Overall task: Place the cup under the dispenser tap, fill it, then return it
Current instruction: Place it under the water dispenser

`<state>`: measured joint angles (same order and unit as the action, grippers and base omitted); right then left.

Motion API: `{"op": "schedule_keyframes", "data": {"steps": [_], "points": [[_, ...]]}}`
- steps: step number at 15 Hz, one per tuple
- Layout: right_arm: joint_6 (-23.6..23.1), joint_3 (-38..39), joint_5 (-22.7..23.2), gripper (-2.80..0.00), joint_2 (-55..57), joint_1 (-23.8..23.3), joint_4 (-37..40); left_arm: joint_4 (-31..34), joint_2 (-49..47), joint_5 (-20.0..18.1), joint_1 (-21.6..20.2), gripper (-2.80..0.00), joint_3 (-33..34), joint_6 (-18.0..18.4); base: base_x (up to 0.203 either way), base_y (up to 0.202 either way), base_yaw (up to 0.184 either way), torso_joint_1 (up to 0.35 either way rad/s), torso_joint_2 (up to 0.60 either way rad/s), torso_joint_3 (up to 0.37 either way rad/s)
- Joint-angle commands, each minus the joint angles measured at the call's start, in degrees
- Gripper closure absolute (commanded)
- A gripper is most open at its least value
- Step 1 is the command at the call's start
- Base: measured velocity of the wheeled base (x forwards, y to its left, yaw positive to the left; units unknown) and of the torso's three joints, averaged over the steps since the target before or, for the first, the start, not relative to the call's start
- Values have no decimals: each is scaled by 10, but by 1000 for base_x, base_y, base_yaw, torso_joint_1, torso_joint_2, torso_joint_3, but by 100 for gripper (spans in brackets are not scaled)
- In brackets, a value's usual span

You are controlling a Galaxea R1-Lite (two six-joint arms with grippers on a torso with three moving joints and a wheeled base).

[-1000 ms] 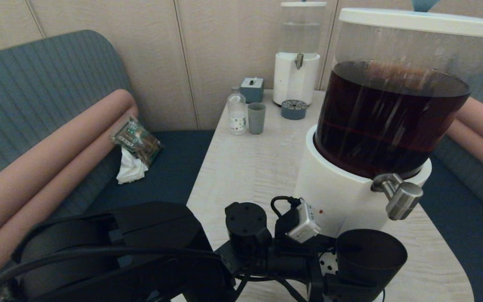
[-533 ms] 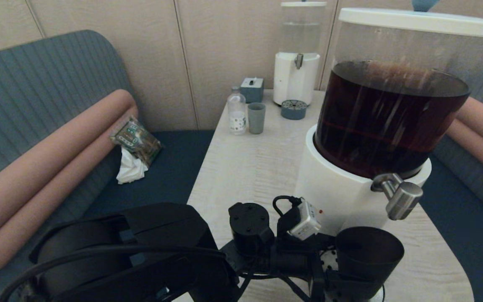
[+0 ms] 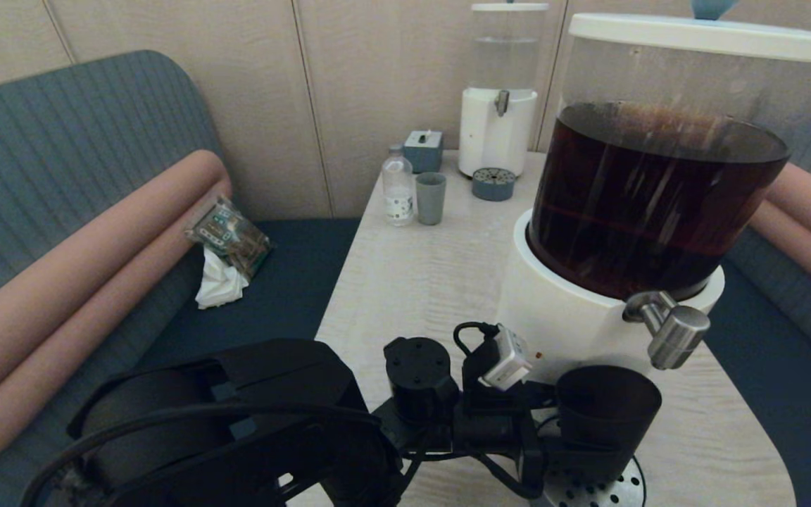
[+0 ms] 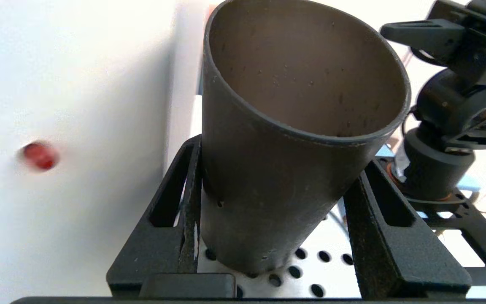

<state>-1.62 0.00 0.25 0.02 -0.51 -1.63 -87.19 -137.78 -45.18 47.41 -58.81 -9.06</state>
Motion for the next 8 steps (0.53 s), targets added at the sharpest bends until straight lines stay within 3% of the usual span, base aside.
{"op": "schedule_keyframes", "data": {"steps": [1,8], "points": [[0,5,0,0,0,0,0,-5,-4,-3,0,0,-3,-1,0,0,0,0,0,0],[0,5,0,0,0,0,0,-5,-11,-3,0,0,-22,2,0,0,0,0,0,0]]}}
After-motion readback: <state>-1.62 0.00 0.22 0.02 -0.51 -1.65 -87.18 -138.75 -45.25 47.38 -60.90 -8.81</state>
